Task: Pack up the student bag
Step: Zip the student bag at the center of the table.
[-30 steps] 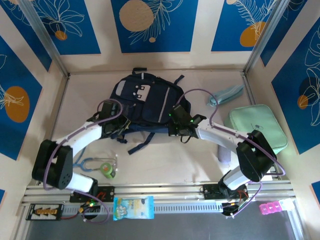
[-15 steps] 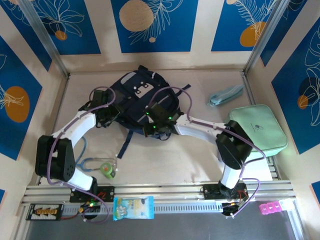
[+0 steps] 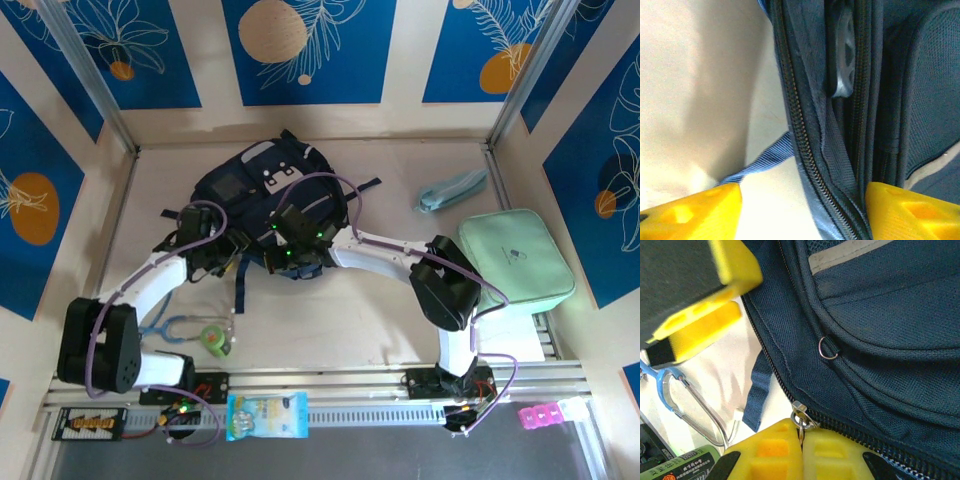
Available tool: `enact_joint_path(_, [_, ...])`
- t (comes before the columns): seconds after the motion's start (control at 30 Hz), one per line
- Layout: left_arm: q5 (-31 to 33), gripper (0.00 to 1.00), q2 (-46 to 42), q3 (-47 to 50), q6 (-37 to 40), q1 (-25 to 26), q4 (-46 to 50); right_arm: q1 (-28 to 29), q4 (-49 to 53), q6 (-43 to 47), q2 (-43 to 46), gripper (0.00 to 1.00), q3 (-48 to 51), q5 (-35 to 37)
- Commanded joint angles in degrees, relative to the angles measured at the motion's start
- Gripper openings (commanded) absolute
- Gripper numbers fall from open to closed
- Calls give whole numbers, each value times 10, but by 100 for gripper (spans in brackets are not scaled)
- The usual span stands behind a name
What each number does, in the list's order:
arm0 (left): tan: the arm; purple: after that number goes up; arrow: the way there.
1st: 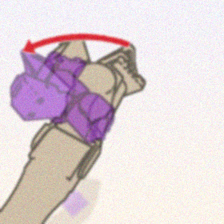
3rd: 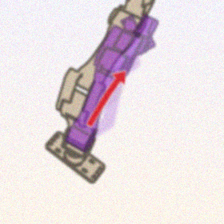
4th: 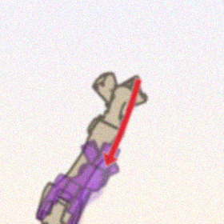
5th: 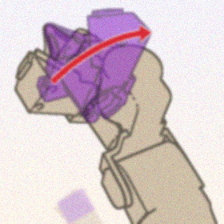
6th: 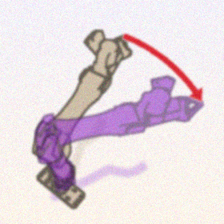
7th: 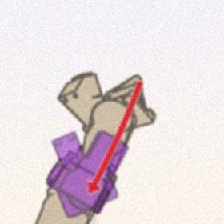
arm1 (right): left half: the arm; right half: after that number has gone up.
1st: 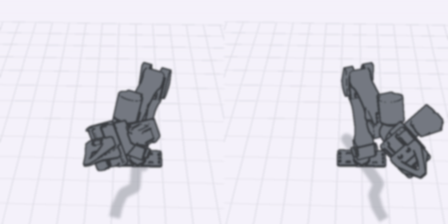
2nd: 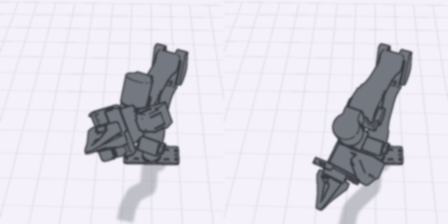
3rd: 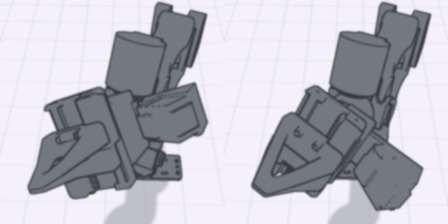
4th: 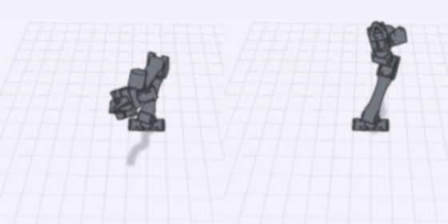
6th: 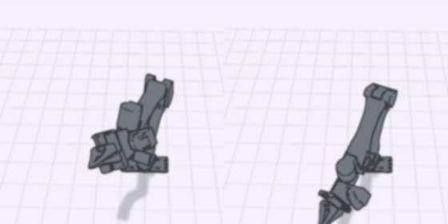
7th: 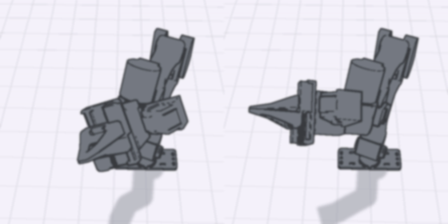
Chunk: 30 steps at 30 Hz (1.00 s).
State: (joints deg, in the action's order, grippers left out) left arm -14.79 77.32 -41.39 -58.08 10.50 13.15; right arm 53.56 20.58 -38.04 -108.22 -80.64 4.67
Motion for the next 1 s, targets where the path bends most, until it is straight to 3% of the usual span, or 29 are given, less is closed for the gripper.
enact_joint_path(0.0, [-72,62,24,5,-32,-8,-103,1,-4,-9,6,0,-18,-11])
enact_joint_path(0.2, [-50,41,50,10,-40,-13,-118,3,28,-18,7,0,-21,19])
enact_joint_path(0.53, [-19,7,57,-7,-9,-24,-95,5,240,-79,25,0,-53,183])
enact_joint_path(0.7, [-19,1,62,-7,-6,-28,-95,-4,282,-87,35,4,-46,212])
enact_joint_path(0.97, [-25,1,64,-9,-6,-35,-94,-43,284,-76,50,8,-25,239])
